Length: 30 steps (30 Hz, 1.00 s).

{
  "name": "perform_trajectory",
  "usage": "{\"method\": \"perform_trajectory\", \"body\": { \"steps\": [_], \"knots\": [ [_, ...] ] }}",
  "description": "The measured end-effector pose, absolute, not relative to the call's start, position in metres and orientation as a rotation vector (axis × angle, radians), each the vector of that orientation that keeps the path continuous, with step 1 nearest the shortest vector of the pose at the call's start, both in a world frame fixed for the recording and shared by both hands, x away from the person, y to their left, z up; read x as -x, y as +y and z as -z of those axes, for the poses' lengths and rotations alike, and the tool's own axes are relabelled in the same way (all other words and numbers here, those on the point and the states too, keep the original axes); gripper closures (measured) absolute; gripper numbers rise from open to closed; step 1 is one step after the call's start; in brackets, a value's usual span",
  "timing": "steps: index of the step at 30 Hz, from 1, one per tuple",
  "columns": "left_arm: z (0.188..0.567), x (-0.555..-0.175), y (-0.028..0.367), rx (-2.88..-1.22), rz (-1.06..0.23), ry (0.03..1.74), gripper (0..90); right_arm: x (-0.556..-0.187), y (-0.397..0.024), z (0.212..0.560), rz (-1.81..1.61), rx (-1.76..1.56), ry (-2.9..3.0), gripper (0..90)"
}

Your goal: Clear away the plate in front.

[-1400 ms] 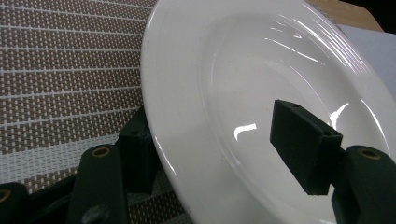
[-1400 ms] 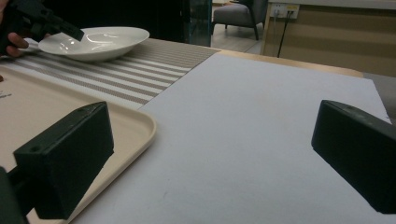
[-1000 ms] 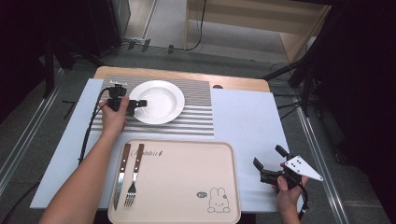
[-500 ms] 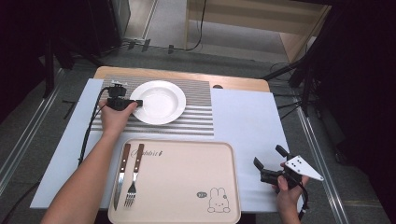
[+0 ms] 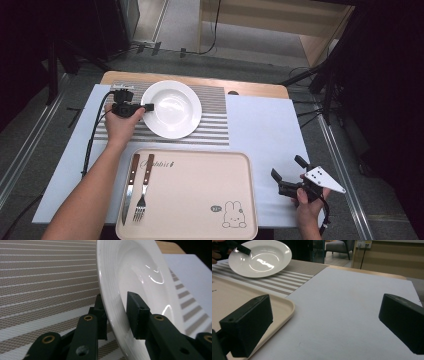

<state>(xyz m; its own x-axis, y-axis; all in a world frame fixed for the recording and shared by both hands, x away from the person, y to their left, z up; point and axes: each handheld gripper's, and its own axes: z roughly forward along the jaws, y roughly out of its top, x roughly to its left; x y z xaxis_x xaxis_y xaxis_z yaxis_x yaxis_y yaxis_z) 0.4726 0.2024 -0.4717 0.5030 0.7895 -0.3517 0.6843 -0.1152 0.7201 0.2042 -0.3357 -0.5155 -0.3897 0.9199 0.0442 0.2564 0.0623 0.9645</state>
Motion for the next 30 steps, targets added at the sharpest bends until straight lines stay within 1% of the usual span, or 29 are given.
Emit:
{"method": "perform_trajectory", "body": {
  "steps": [2,3,13,16,21,25,30],
  "knots": [
    [0.4731,-0.4699,0.1948,-1.920,-0.183,1.204,72.4,-0.2042,-0.3356,0.5155,-1.355,-1.181,1.719,0.0],
    [0.4749,-0.4687,0.1928,-1.928,-0.174,1.189,72.7,-0.2041,-0.3356,0.5155,-1.355,-1.182,1.718,0.0],
    [0.4786,-0.4677,0.1966,-1.849,-0.109,1.225,76.3,-0.2038,-0.3363,0.5154,-1.352,-1.184,1.713,0.0],
    [0.4811,-0.4686,0.1992,-1.784,-0.045,1.275,78.9,-0.2037,-0.3362,0.5154,-1.355,-1.180,1.713,0.0],
    [0.4809,-0.4682,0.2001,-1.713,-0.010,1.304,81.0,-0.2038,-0.3366,0.5154,-1.356,-1.181,1.711,0.0],
    [0.4769,-0.4666,0.1982,-1.712,-0.028,1.300,81.9,-0.2037,-0.3366,0.5154,-1.357,-1.179,1.712,0.0],
    [0.4765,-0.4667,0.2014,-1.710,-0.019,1.311,81.8,-0.2039,-0.3366,0.5154,-1.355,-1.179,1.711,0.0]
  ]
}}
